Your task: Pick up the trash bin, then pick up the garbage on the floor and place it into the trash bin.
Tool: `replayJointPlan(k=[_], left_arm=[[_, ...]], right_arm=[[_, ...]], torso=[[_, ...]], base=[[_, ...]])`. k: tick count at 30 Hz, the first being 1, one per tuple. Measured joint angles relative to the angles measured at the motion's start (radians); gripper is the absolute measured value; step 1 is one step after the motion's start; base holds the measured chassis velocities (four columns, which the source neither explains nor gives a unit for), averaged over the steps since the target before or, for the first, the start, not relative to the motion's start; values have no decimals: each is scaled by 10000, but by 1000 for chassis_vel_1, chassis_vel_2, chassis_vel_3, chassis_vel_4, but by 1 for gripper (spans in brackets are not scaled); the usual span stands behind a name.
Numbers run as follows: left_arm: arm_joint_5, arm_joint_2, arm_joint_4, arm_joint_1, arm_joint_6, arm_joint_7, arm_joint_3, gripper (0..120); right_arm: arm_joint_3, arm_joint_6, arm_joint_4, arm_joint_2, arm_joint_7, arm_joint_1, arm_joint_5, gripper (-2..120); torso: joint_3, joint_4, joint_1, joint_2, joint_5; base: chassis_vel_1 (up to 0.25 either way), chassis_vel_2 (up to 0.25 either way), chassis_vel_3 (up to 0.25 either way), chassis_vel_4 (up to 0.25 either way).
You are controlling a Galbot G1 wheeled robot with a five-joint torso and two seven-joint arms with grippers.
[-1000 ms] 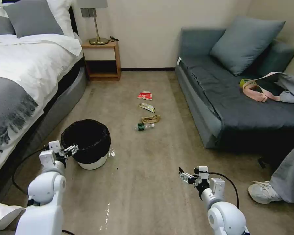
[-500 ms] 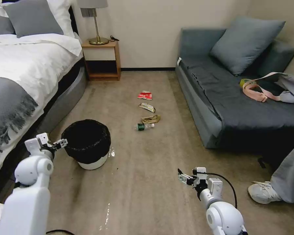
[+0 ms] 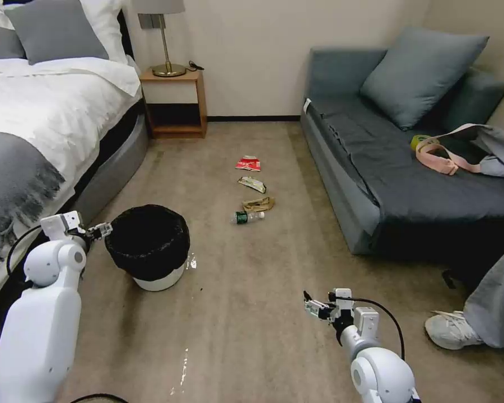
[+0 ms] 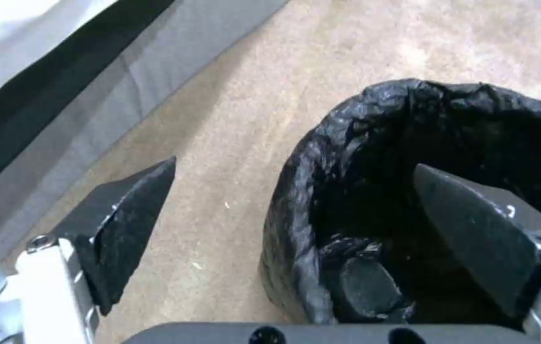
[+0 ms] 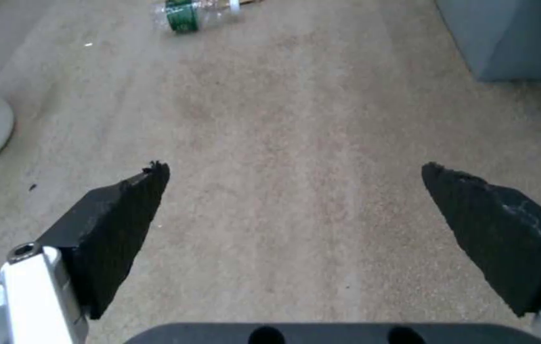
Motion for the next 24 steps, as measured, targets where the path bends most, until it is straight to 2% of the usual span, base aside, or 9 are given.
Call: replayJointPlan(k=[3, 4, 7, 14, 18, 22, 23, 24], left_arm=[[-278, 240, 764, -619, -5, -83, 506, 99], [-278, 240, 764, -619, -5, -83, 506, 99], [-316, 276, 1457, -962, -16, -83, 684, 99], [-36, 110, 2146, -1179, -22, 2, 761, 94], [243, 2, 2473, -1256, -29, 165, 764, 84], [423, -128, 2638, -1273, -30, 355, 762, 66], [423, -128, 2638, -1273, -30, 355, 762, 66], [449, -144, 2639, -1263, -32, 411, 765, 61]], right_arm=[[7, 66, 15, 84, -6, -127, -70, 100], [7, 66, 15, 84, -6, -127, -70, 100], [-27, 107, 19, 174, -39, -180, -177, 100], [-28, 108, 35, 229, -45, -151, -186, 100], [-36, 108, 44, 226, -45, -143, -145, 100], [-61, 98, 151, 226, -44, -133, 26, 100], [-61, 98, 151, 226, -44, -133, 26, 100], [-62, 89, 177, 226, -44, -132, 61, 100]], torso=[[0, -2, 0, 0, 2], [0, -2, 0, 0, 2], [-1, -1, 0, 0, 4], [0, 0, 0, 0, 3], [0, 0, 0, 0, 3], [0, 0, 0, 0, 3], [0, 0, 0, 0, 3], [-1, 0, 0, 0, 4]], base=[[0, 0, 0, 0], [0, 0, 0, 0], [0, 0, 0, 0], [0, 0, 0, 0], [0, 0, 0, 0], [0, 0, 0, 0], [0, 0, 0, 0], [0, 0, 0, 0]])
